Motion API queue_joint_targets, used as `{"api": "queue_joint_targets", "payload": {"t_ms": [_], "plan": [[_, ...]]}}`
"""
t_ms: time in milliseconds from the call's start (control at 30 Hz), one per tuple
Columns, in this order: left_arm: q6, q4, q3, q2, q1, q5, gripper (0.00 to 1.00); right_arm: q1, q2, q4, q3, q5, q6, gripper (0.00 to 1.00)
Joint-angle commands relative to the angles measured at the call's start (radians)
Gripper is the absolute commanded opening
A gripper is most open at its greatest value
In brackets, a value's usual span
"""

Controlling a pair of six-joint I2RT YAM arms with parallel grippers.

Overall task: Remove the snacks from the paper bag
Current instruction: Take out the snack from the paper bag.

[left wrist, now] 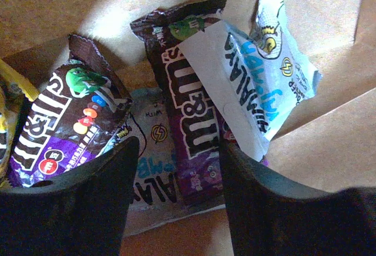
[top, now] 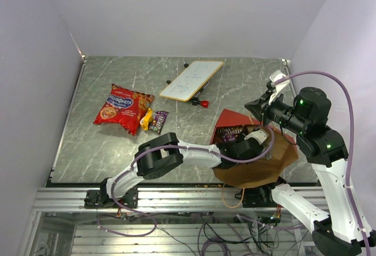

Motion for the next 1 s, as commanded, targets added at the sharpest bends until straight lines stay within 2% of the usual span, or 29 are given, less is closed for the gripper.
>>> {"api": "queue_joint_targets", "payload": {"t_ms": [0,133,267,333,400,500,533,667,833,967], "plan": [[0.007,0.044,0.039,0.041,-0.003,-0.047,0.7,0.004,0.003,0.006,-0.003,-0.023,-0.001,0.0],[-0.001,0.033,0.066,0.081,-0.003,-0.031,0.8,0.003,0.006,0.01,-0.007,-0.03,-0.002,0.0],[0.003,0.096,0.034,0.075,-0.003,-0.01,0.81,0.004,0.007,0.008,-0.006,-0.032,-0.006,0.0],[0.01,0.083,0.051,0.087,-0.003,-0.004,0.79,0.004,0.008,0.003,-0.003,-0.032,-0.011,0.0],[0.019,0.054,0.08,0.11,-0.003,0.0,0.68,0.004,0.011,-0.001,-0.001,-0.032,-0.016,0.0],[0.031,-0.012,0.138,0.14,-0.003,0.009,0.43,0.003,0.016,-0.011,0.005,-0.031,-0.026,0.0],[0.036,-0.014,0.142,0.141,-0.003,0.019,0.38,0.003,0.018,-0.013,0.004,-0.028,-0.029,0.0],[0.063,-0.006,0.096,0.095,-0.003,0.045,0.24,0.004,0.02,-0.014,0.0,-0.015,-0.043,0.0],[0.059,0.002,-0.009,-0.038,-0.003,0.064,0.08,0.003,0.011,0.01,-0.014,0.015,-0.047,0.0],[0.032,0.004,-0.083,-0.119,-0.003,0.101,0.07,0.004,0.003,0.024,-0.015,0.042,-0.051,0.0]]}}
